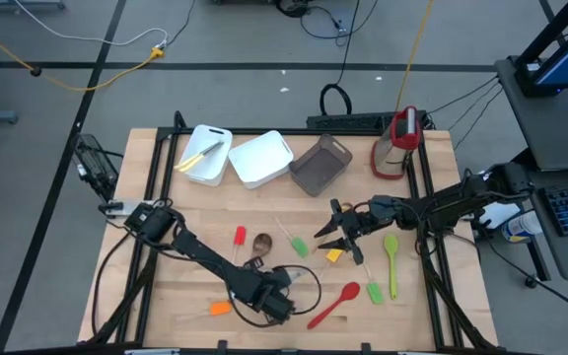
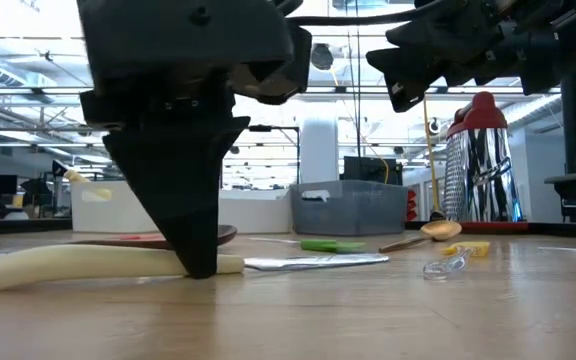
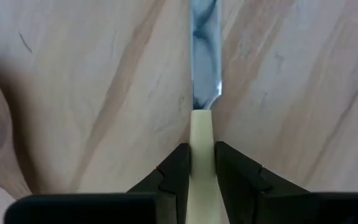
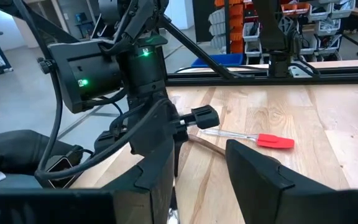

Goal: Pick & Place Kitchen Items
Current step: Put the yellow kitchen knife into the left white bin

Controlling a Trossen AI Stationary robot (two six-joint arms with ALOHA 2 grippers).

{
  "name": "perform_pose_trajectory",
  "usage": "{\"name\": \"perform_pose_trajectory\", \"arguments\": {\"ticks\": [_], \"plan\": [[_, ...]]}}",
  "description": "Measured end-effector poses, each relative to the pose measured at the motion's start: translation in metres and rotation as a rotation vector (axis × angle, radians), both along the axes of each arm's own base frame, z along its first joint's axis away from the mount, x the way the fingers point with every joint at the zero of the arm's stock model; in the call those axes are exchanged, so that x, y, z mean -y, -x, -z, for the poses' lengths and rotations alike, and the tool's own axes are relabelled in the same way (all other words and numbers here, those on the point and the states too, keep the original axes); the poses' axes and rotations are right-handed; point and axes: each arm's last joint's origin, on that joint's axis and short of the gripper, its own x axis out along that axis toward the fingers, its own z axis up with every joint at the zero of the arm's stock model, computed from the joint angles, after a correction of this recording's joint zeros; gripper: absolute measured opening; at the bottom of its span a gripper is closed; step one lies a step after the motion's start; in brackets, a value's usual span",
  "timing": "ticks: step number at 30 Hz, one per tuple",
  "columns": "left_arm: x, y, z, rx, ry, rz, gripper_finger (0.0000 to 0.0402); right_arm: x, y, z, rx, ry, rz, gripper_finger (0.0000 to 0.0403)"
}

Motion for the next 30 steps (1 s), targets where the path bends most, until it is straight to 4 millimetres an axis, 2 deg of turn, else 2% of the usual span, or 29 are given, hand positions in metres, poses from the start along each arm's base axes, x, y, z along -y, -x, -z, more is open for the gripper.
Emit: {"name": "perform_pose_trajectory", "arguments": {"ticks": [5,11,19,25,30], "plan": [[-0.004,-0.002,0.0,-0.009,-0.019,0.055,0.0077,0.0,0.0,0.0,0.0,0.0,0.0,0.0141],[-0.007,-0.003,0.0,-0.023,-0.026,0.098,0.0017,0.0,0.0,0.0,0.0,0.0,0.0,0.0141],[-0.008,-0.001,-0.005,-0.028,-0.017,0.089,0.0019,0.0,0.0,0.0,0.009,0.025,-0.002,0.0141],[-0.019,0.005,-0.035,-0.005,-0.021,0.075,0.0016,0.0,0.0,0.0,0.01,0.027,-0.001,0.0141],[-0.039,0.017,-0.062,-0.048,-0.081,0.047,0.002,0.0,0.0,0.0,0.016,0.042,-0.003,0.0141]]}}
